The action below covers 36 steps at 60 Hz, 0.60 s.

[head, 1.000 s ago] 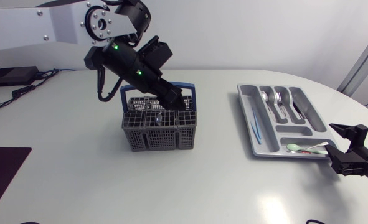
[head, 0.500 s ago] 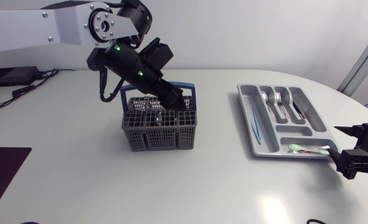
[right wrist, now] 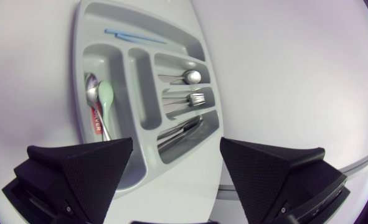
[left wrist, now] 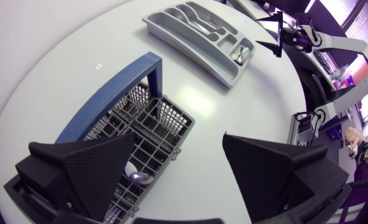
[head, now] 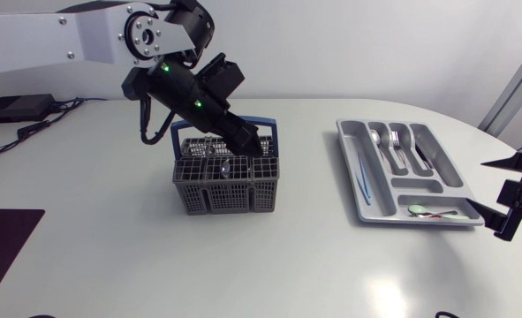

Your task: Unload the cutlery basket into the drawer organizer.

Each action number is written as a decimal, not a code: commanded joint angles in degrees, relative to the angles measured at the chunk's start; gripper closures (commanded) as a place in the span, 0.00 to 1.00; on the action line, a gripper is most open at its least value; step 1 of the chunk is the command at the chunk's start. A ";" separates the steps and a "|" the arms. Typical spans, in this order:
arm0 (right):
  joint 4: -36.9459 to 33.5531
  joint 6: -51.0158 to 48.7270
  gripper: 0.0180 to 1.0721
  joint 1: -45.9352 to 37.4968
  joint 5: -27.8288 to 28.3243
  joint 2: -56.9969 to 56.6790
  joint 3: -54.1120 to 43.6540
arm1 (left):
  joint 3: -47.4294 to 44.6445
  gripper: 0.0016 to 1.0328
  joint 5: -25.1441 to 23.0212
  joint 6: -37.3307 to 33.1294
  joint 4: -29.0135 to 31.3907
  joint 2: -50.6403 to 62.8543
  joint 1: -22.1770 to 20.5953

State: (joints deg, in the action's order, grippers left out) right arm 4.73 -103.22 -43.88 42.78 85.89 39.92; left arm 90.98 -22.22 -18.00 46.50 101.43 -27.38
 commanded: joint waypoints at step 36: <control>-17.30 39.24 0.04 23.40 -4.38 -11.71 7.89 | -10.91 0.22 13.78 -0.99 4.04 -15.47 1.18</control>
State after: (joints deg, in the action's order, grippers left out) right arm -13.26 -67.59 -22.79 39.48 76.20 50.76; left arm 83.46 -10.04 -19.90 50.87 86.48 -25.85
